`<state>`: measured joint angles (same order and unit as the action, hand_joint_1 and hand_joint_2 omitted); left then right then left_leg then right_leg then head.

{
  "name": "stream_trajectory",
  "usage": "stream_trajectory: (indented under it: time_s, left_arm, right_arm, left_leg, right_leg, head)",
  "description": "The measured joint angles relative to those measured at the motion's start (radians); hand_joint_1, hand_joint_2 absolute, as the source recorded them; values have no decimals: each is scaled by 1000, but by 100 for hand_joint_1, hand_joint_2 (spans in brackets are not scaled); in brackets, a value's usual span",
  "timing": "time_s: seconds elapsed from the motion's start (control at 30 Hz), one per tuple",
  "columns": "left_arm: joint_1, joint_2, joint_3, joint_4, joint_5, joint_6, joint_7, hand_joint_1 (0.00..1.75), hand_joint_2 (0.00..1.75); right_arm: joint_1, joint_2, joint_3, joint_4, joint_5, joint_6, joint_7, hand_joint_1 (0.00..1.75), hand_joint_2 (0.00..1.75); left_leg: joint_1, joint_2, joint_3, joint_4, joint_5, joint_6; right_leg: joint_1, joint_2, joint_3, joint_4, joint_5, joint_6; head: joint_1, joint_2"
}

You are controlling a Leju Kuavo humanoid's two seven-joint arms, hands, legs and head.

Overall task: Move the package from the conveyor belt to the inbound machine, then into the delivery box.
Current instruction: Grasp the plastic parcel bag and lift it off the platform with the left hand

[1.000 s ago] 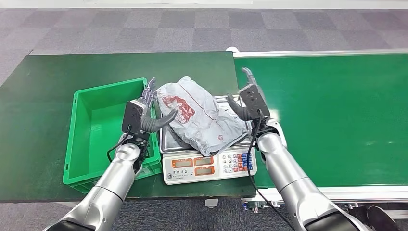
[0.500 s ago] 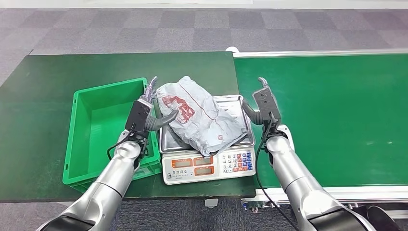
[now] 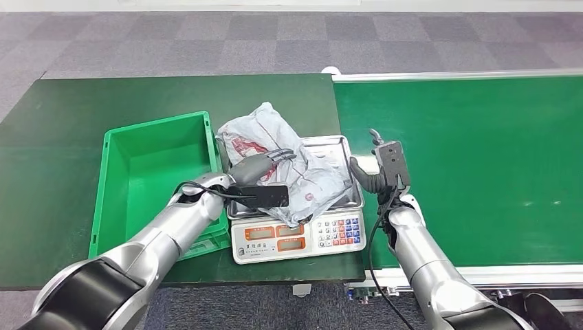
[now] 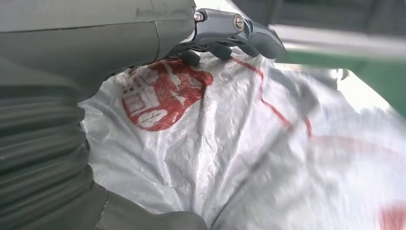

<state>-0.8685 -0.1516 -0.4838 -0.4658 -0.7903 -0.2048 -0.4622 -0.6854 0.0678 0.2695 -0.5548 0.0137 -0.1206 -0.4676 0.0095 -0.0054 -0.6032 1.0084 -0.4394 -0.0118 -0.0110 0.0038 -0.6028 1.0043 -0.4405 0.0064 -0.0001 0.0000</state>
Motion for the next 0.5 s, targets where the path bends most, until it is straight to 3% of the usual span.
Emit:
stream_trajectory:
  time_s: [0.23,0.5]
  left_arm:
    - [-70,-18,-157,69,-85,-6,-31,0,175]
    - [-95,-26,-221,93,-91,-16,-42,0,175]
  right_arm:
    - [-1,4,-7,0,-3,29,17,0,175]
    - [-1,8,-17,0,-4,37,17,0,175]
  left_leg:
    - [0,0,0,0,0,0]
    - [0,-1,1,0,0,0]
  right_leg:
    - [0,-1,1,0,0,0]
    - [0,-1,2,0,0,0]
  head:
    - [0,0]
    - [0,0]
